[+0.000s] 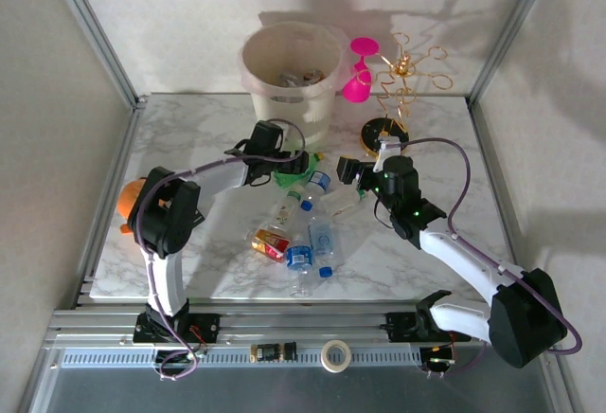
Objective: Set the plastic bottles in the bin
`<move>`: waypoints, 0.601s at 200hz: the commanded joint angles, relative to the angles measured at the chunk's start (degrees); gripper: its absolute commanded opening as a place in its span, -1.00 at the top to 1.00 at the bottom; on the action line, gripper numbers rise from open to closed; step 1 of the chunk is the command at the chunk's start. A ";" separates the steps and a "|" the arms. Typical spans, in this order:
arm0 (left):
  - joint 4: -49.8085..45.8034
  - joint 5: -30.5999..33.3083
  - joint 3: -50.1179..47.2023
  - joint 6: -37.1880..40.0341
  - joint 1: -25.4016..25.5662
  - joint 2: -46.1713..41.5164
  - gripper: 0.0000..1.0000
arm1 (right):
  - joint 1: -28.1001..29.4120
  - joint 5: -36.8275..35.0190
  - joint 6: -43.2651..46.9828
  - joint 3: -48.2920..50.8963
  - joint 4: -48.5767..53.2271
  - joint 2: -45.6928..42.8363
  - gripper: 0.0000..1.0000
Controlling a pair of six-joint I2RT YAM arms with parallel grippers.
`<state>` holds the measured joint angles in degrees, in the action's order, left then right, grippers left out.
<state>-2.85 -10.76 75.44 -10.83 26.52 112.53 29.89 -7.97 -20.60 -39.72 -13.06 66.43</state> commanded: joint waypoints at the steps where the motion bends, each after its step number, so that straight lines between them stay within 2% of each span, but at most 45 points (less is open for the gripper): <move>1: -3.82 -0.81 2.54 5.16 -0.32 2.39 -0.99 | 0.28 -1.72 0.09 0.83 -0.94 -1.19 -0.97; 68: -3.87 -2.31 3.71 7.11 -0.07 5.82 -0.98 | 0.32 -2.49 -0.04 1.36 -0.03 -3.06 -0.98; 120: -2.17 -2.32 1.39 5.70 0.02 6.03 -0.83 | 0.27 -2.69 0.11 1.14 0.31 -3.61 -0.98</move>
<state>-5.41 -12.29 77.91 -5.37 26.55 117.60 29.89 -9.43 -20.60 -38.98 -12.60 63.88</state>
